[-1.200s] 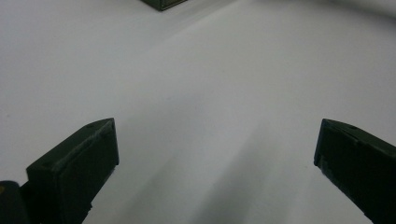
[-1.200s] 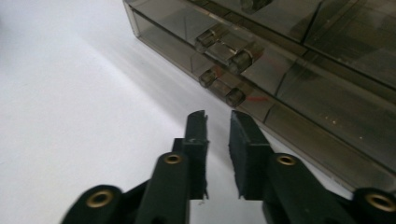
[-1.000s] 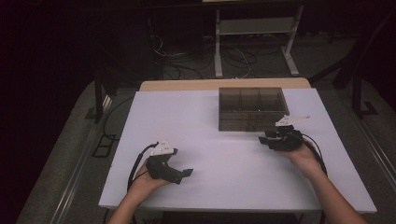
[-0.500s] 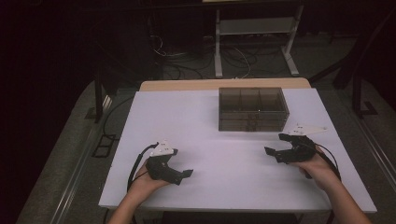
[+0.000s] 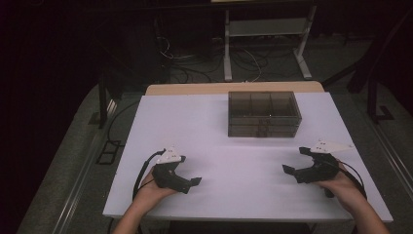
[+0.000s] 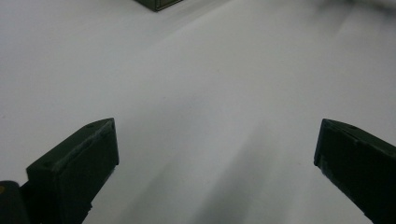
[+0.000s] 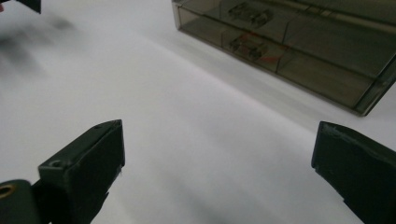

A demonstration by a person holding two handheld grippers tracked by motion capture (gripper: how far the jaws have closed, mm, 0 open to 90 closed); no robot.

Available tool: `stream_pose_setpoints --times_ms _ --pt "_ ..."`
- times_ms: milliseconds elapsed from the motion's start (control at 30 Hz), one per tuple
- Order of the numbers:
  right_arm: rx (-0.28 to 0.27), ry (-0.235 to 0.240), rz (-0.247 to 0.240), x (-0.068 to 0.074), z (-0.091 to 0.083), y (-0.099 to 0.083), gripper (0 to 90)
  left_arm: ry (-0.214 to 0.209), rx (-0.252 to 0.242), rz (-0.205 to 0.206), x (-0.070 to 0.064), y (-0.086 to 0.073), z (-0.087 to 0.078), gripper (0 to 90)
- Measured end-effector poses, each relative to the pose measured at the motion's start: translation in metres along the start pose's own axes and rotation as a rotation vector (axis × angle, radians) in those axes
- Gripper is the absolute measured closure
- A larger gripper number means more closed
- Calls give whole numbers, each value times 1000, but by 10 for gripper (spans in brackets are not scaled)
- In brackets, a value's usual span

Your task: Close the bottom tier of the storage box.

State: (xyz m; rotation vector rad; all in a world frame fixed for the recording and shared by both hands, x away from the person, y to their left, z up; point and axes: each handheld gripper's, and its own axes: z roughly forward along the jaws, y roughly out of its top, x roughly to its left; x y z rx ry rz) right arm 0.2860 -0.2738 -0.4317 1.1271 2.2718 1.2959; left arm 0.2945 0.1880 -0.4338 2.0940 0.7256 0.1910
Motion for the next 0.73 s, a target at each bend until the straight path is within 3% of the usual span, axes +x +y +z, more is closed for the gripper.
stream_pose_setpoints --times_ms 200,733 --pt "19 18 -15 5 -4 -11 25 0 -3 -4 0 -1 -1 0" --pt "32 28 -37 6 -3 -14 24 0 -4 1 -2 -1 -3 0"
